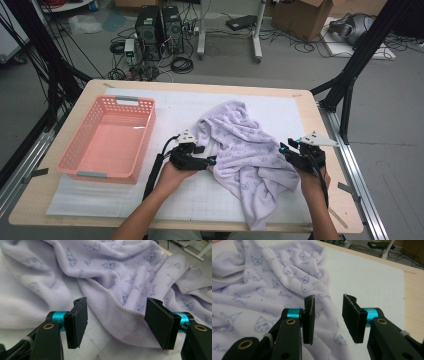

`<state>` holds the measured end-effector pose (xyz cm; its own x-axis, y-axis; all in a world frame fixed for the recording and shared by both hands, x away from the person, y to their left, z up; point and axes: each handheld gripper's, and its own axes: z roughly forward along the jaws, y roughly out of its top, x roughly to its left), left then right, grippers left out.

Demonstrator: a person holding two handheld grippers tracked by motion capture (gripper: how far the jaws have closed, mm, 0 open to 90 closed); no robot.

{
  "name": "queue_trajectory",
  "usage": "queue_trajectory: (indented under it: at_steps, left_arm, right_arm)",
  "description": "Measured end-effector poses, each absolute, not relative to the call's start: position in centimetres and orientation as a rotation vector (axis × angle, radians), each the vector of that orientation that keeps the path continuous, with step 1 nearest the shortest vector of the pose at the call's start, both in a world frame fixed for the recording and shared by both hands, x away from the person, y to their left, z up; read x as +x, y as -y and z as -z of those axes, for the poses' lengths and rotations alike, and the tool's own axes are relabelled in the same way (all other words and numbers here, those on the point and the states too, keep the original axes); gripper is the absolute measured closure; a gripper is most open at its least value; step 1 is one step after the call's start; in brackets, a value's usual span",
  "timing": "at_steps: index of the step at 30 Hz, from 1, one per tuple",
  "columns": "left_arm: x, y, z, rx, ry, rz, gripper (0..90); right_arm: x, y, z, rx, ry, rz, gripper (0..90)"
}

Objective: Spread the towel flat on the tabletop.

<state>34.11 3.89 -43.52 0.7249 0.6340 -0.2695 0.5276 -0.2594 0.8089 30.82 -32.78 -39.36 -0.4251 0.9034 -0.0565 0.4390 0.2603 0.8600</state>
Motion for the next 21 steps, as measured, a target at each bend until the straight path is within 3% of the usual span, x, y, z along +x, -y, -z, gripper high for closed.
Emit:
queue_trajectory:
  at_steps: [5,7,8,11,13,21]
  left_arm:
    - [34.2,-1.7,44.3,2.034,-0.888,-0.148,33.5]
    - [33.9,-0.6,44.6,2.083,-0.866,-0.232,34.8]
    - [33.9,-0.6,44.6,2.083,-0.866,-0.232,40.2]
    - [33.7,-0.6,44.5,2.124,-0.844,-0.347,70.7]
    - [34.3,-1.3,44.5,2.092,-0.868,-0.324,79.4]
    - [36.6,-4.7,43.6,1.943,-1.034,-0.476,82.1]
  right_arm:
    - [30.3,33.6,39.7,1.211,-2.003,-1.13,62.1]
    - [30.4,33.7,39.8,1.212,-2.005,-1.141,62.1]
    - [30.4,33.7,39.8,1.209,-2.008,-1.143,62.2]
    - [30.4,33.5,39.9,1.205,-2.015,-1.145,62.5]
    - [30.4,33.5,39.9,1.202,-2.02,-1.145,62.8]
    - [30.5,33.2,40.4,1.198,-2.041,-1.148,62.9]
